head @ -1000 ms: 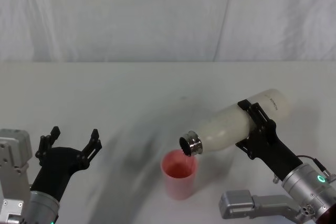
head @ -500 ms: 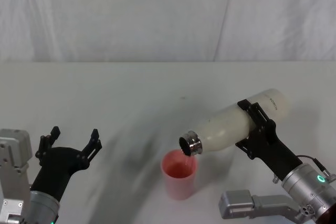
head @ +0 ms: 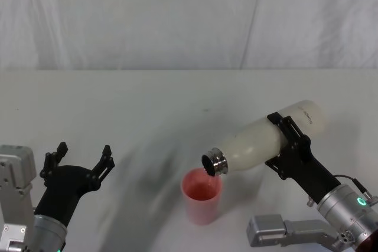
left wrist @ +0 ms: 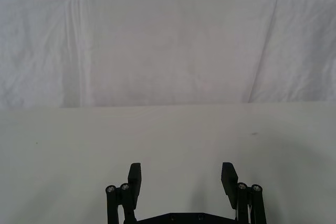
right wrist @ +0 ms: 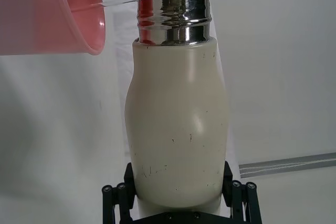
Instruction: Grasp the thermos with one hand and pour water into the cup lid.
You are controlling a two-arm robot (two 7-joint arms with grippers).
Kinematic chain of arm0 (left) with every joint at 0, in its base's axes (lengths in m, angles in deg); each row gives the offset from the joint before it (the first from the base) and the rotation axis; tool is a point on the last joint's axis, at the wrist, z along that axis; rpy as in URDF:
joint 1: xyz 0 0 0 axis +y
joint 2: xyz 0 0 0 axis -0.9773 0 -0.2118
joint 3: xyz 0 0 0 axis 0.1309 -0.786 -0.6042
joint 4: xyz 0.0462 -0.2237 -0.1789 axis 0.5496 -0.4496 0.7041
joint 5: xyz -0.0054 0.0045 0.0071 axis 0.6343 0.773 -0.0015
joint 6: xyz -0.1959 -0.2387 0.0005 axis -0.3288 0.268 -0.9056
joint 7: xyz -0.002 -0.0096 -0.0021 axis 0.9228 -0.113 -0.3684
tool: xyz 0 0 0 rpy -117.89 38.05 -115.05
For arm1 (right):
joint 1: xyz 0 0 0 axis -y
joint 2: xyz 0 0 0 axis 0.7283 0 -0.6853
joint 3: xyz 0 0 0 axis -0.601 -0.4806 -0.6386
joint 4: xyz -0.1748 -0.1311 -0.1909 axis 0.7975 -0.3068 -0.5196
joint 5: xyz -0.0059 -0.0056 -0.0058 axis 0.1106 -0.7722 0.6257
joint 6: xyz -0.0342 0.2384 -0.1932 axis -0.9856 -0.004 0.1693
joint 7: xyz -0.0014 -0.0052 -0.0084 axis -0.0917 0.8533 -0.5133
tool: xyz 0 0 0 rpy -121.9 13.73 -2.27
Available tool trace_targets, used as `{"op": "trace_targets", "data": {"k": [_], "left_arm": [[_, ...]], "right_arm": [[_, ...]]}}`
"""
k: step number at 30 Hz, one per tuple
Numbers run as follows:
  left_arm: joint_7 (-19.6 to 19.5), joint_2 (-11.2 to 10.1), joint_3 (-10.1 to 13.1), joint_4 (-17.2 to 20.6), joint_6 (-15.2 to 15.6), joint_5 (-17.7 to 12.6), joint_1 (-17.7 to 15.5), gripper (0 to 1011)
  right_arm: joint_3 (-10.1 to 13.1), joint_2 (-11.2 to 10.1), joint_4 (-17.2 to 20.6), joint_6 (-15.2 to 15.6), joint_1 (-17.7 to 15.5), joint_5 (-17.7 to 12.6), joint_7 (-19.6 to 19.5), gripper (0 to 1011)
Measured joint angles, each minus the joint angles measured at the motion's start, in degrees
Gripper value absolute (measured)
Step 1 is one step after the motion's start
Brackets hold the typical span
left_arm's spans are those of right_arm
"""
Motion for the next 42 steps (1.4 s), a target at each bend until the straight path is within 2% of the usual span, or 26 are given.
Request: {"op": "trace_targets", "data": {"k": [42], "left_arm": [[0.0,0.0,0.0,0.0,0.0,0.0,0.0,1001]], "right_arm": [[-0.12,-0.08,-0.22,-0.07,0.28,0.24,-0.28,950]]}}
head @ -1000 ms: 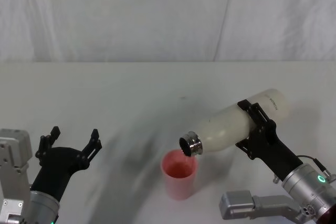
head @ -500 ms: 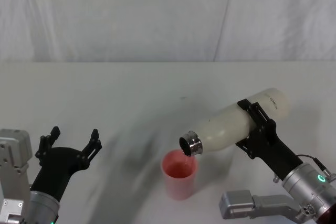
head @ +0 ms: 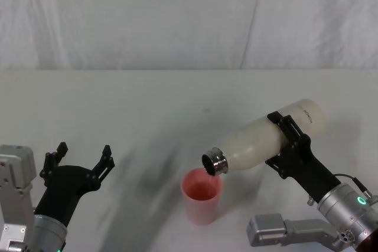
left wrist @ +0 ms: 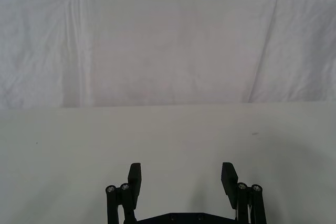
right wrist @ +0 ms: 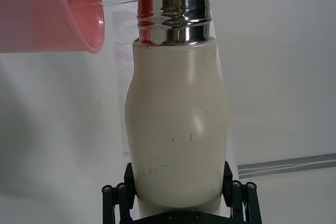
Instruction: Grasp the thermos with one hand and pour water into the cup lid.
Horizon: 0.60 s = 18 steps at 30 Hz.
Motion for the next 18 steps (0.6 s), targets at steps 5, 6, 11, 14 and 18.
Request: {"op": "trace_targets", "data": {"k": [5,6,11,14,18], "left_arm": [[0.0,0.0,0.0,0.0,0.0,0.0,0.0,1001],[0.0,0.0,0.0,0.0,0.0,0.0,0.0,1001],[0.0,0.0,0.0,0.0,0.0,0.0,0.0,1001],[0.0,0.0,0.0,0.0,0.0,0.0,0.0,1001],[0.0,0.0,0.0,0.0,0.0,0.0,0.0,1001]], "right_arm": [[0.03,-0.04,-0.02,-0.01,-0.02,-0.02,0.0,950],[0.03,-0.05,-0.02,-0.02,-0.03,-0.02,0.0,950],[0.06,-0.09,-0.02,-0.04,-0.05,-0.02,0.0,950],[0.07,-0.1,-0.02,-0.03,-0.06,-0.02,0.0,950],[0.07,-0.13,-0.02,-0.01,-0.06,-0.01,0.0,950]]}}
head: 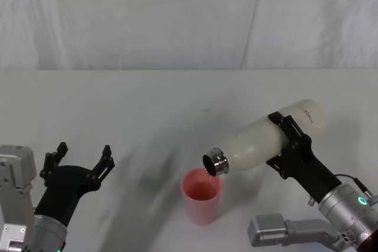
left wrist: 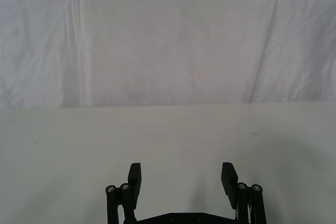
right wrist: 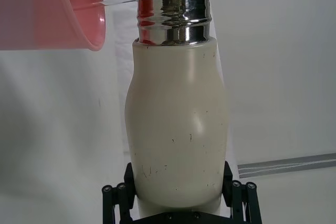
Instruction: Grasp the thermos with one hand and pour water into the cup lid.
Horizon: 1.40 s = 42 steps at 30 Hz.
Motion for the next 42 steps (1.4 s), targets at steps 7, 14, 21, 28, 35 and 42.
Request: {"op": "trace_targets", "data": {"k": [7,14,21,28,35,42], "left_arm": [[0.0,0.0,0.0,0.0,0.0,0.0,0.0,1001],[0.0,0.0,0.01,0.0,0.0,0.0,0.0,1001],[0.0,0.0,0.0,0.0,0.0,0.0,0.0,1001],[0.0,0.0,0.0,0.0,0.0,0.0,0.0,1001],[0.0,0.0,0.0,0.0,0.0,0.0,0.0,1001],[0.0,0.0,0.0,0.0,0.0,0.0,0.0,1001]], "right_arm": [[0.0,-0.03,0.0,0.0,0.01,0.04,0.0,950],[-0.07,-0.02,-0.05,0.01,0.05,0.09,0.0,950],[-0.1,-0.08,-0.04,0.04,0.08,0.16,0.0,950],[-0.13,-0.09,-0.04,0.02,0.07,0.16,0.0,950],[-0.13,-0.06,-0.07,0.0,0.06,0.1,0.0,950],[-0.07,0.11,-0.08,-0.14,0.0,-0.44,0.17,950]]}}
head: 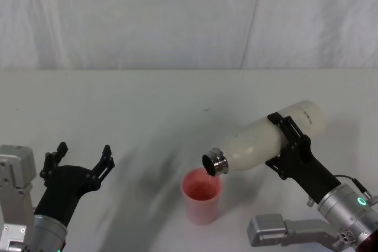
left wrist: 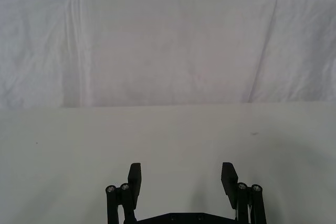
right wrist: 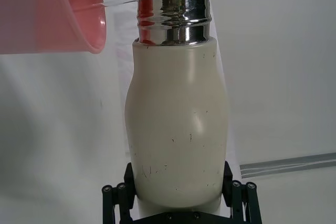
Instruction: Grasp the thermos with one hand and pour water into the cup lid.
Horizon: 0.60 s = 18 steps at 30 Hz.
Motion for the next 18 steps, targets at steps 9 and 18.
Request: {"op": "trace_targets", "data": {"k": [9,18], "left_arm": [[0.0,0.0,0.0,0.0,0.0,0.0,0.0,1001],[0.0,0.0,0.0,0.0,0.0,0.0,0.0,1001]], "right_arm": [[0.34,0.21,0.1,-0.28,-0.14,-0.77,0.43,950],[1.52,0.76,0.62,-1.44,-0.48,-3.82,1.21,950]]}}
